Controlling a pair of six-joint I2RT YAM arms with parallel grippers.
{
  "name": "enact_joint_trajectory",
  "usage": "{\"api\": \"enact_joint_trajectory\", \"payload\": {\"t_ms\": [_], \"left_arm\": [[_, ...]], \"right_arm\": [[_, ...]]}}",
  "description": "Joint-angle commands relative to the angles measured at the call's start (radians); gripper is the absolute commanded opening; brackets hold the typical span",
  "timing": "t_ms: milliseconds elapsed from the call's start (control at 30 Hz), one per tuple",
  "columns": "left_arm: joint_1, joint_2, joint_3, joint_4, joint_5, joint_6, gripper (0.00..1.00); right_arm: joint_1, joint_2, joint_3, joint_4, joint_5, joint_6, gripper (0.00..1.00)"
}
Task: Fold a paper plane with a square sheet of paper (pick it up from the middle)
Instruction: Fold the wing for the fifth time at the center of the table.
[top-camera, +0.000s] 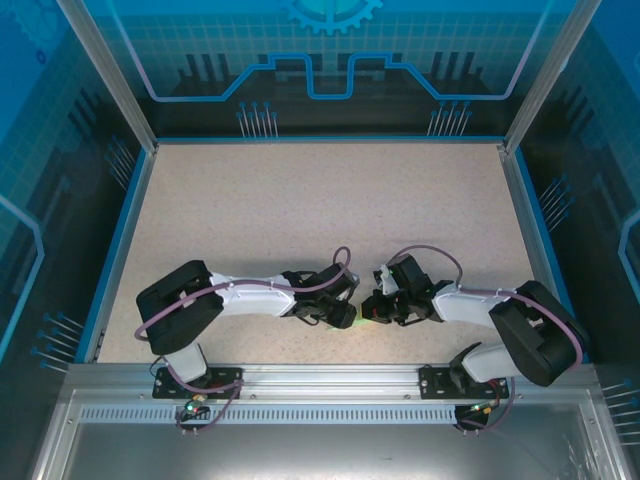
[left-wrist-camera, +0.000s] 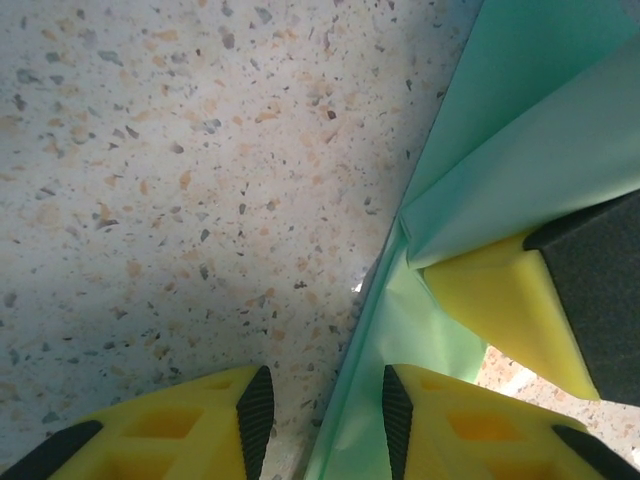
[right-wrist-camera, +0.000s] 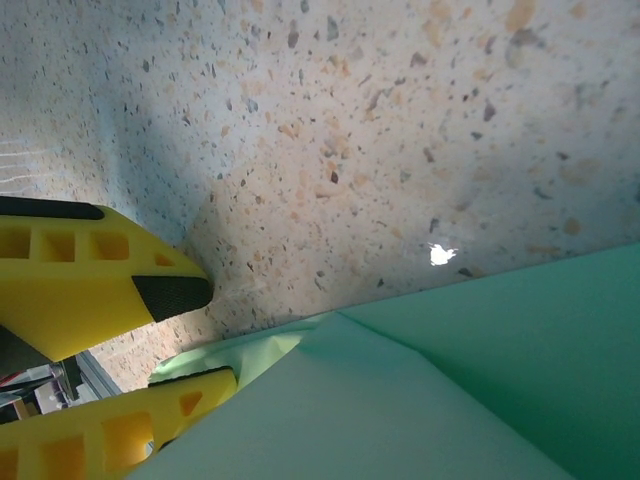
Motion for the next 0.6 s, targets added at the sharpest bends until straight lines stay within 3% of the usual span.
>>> {"api": "enact_joint_trajectory", "payload": {"t_ms": [0, 567], "left_arm": [[-0.003, 0.079, -0.031, 0.014, 0.057, 0.028, 0.39], [-0.03, 0.17, -0.001, -0.005, 0.069, 0.08, 0.38]], "right_arm": [[0.0, 0.009, -0.036, -0.082, 0.055, 0.001, 0.0], [-0.016, -0.042, -0.031, -0.121, 0.055, -0.008, 0.04]]}}
